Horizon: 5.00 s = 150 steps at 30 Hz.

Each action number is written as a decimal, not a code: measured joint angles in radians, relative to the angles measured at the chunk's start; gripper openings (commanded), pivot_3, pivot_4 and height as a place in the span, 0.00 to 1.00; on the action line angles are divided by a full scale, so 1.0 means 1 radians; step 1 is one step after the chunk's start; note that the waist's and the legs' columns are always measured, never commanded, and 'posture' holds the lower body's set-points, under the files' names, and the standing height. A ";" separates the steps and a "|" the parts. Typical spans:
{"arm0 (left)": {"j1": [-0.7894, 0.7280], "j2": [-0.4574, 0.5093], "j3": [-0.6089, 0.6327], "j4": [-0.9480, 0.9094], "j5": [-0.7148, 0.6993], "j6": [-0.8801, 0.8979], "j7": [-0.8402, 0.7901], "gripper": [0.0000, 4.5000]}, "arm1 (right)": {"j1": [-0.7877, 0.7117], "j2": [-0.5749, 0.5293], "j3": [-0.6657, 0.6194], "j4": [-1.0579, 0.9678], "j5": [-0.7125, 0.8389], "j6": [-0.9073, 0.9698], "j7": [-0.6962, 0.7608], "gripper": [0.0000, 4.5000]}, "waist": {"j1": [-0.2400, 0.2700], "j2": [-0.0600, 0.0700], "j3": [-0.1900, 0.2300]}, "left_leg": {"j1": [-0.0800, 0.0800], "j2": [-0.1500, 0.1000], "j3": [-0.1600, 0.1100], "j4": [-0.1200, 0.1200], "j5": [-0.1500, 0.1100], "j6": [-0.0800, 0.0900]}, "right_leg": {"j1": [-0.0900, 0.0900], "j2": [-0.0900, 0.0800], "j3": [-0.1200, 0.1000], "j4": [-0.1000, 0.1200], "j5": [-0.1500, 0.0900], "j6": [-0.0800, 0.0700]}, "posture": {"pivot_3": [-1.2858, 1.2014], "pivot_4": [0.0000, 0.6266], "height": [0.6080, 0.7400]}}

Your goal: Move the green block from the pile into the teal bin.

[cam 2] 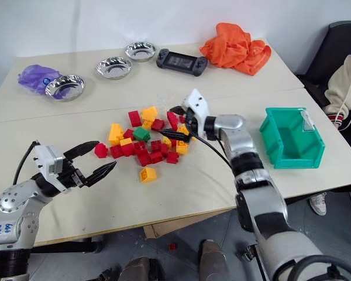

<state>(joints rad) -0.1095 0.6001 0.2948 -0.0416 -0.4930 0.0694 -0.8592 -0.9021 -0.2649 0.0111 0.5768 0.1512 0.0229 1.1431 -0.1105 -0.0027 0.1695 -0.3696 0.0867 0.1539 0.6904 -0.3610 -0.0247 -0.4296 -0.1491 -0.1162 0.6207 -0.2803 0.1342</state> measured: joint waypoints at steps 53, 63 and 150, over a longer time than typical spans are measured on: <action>-1.166 -0.284 -0.474 0.861 0.443 0.051 -0.365 0.28 | 1.096 -0.325 -0.418 -1.204 0.297 0.321 -0.434 1.00 | 0.144 -0.009 0.005 | -0.004 -0.002 -0.002 0.008 -0.001 0.003 | 0.004 0.000 -0.002 -0.006 0.002 0.003 | 0.52 0.24 1.00; -1.084 -0.463 -0.573 0.858 0.481 -0.016 -0.383 0.28 | 1.331 -0.265 -0.568 -1.372 0.349 0.340 -0.526 1.00 | 0.133 -0.009 0.005 | -0.003 -0.002 -0.003 0.007 -0.001 0.004 | 0.005 0.000 -0.001 -0.008 0.002 0.004 | 0.52 0.24 1.00; -1.126 -0.534 -0.291 1.173 0.408 -0.391 -0.411 0.98 | 1.380 -0.252 -0.642 -1.403 0.408 0.366 -0.578 1.00 | 0.136 -0.009 0.005 | -0.006 -0.004 -0.006 0.009 -0.004 0.008 | 0.005 0.000 0.000 -0.010 0.004 0.006 | 0.52 0.24 1.00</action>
<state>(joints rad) -1.2353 0.0665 0.0035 1.1309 -0.0852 -0.3220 -1.2706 0.4776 -0.5168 -0.6310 -0.8264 0.5588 0.3889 0.5652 0.0260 -0.0118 0.1740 -0.3752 0.0825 0.1480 0.6996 -0.3646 -0.0164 -0.4249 -0.1492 -0.1158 0.6106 -0.2764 0.1405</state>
